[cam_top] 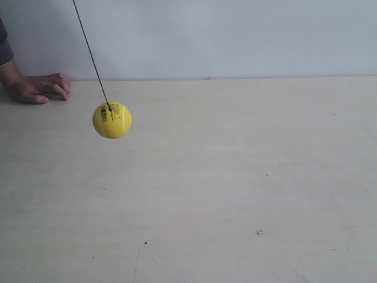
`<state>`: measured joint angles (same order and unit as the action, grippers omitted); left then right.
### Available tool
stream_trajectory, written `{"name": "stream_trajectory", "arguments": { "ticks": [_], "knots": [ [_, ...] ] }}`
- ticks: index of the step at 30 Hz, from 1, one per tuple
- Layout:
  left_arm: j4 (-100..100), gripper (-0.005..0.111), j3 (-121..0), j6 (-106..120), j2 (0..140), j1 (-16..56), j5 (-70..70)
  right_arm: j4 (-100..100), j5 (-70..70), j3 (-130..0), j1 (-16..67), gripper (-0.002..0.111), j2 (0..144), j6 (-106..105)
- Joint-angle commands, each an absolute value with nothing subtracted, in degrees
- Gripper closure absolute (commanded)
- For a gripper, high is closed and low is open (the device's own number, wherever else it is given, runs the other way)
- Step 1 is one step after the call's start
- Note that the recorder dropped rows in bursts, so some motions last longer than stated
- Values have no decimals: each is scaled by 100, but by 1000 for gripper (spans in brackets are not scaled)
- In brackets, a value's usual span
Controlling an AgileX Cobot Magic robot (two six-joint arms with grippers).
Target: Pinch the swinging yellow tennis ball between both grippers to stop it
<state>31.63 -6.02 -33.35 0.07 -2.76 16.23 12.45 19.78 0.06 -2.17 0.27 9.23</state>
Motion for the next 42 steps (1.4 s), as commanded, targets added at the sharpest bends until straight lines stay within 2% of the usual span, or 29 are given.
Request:
{"name": "stream_trajectory", "arguments": {
  "ticks": [1, 10, 16, 24, 42],
  "knots": [
    [1898, 102, -556, -1459, 0, -284, 246, 1248, 1979, 0, -230, 108, 0, 912],
    [-297, 102, -556, 1887, 0, -284, -1685, 1248, 1979, 0, -230, 108, 0, 912],
    [53, 102, -453, 1540, 0, -284, -2141, 1248, 1979, 0, -230, 108, 0, 912],
    [1196, 102, 0, -746, 0, -359, -1961, 1248, 1979, 0, -230, 108, 0, 912],
    [462, 102, 0, -444, 0, -359, -1672, 1245, 1890, 0, -230, 108, 0, 912]
  ]
}}
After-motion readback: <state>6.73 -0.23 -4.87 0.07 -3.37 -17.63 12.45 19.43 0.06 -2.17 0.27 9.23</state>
